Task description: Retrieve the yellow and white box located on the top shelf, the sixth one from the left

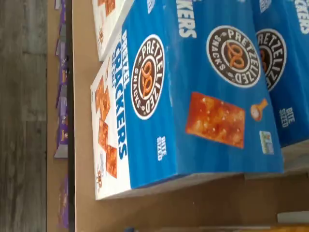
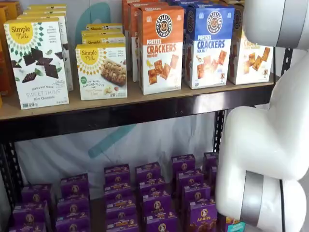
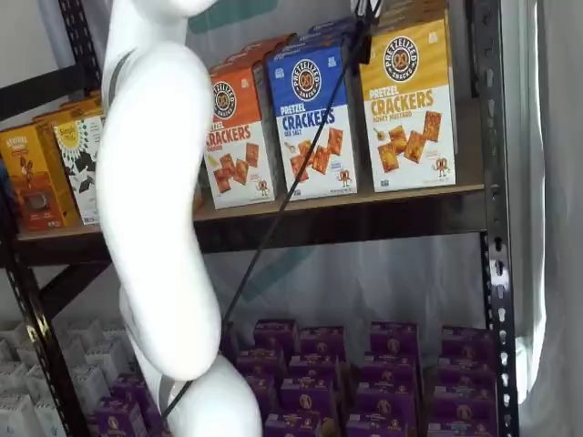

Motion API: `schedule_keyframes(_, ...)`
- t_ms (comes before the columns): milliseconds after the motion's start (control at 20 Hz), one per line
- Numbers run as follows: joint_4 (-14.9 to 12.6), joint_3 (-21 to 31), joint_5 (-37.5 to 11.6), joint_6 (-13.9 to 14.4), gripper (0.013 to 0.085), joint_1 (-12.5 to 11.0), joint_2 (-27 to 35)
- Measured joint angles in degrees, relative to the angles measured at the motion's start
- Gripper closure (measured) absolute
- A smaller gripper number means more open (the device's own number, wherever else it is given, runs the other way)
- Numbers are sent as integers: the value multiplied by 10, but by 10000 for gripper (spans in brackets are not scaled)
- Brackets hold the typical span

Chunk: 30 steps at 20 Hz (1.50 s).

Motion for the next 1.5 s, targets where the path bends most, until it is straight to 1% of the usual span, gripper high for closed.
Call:
schedule_keyframes(300, -14, -3, -10, -3, 130, 7, 8)
schedule_keyframes(550, -37, -27, 5, -2, 130, 15, 26)
schedule_keyframes(900, -78, -73, 48, 6, 130, 31, 53)
schedule_keyframes(1350, -134, -71, 43, 4, 130, 55, 51)
schedule_keyframes(1500, -145, -75, 45, 4, 130, 59, 52)
